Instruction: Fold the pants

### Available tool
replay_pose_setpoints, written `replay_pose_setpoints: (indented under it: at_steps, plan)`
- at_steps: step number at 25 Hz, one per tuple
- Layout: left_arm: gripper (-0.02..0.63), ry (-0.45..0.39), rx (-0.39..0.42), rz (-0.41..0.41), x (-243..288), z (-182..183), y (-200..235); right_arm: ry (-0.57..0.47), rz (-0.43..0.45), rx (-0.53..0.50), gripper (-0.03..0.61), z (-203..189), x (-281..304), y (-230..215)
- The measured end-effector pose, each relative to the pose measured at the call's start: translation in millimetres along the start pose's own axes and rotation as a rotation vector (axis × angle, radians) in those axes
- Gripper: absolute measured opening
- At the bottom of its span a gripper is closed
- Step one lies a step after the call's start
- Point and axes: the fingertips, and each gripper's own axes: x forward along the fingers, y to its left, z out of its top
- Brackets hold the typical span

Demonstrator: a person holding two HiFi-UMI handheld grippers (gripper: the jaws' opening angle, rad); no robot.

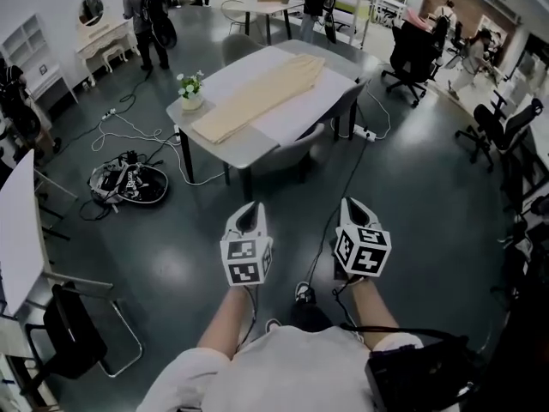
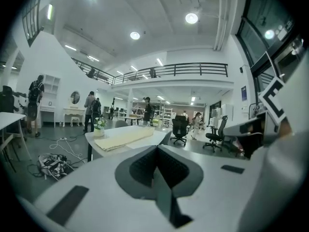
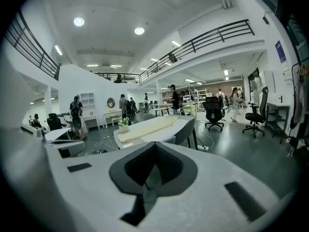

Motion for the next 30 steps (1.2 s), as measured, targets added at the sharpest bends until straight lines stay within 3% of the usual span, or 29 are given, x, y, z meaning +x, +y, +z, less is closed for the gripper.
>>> replay_pose_setpoints:
  at_steps: [7,14,23,30]
  plan:
    - [0.008,0.013,0.011,-0.032,65,3,-19,0.004,-0.025,0.034,-0.008,8,45,-42]
    - [0.008,0.009,0.03,-0.041,173,37,-50,-0.003,-0.023,0.05,-0.008,50,121,-111]
    - [0.008,0.005,0.086,-0.043,301,81,-110,0.008,0.02,0.064,-0.008,103,213,-213]
    - [0.008,0.032,0.082,-0.018,372,88,-118,0.057,0.054,0.078,-0.008,108,273,-249]
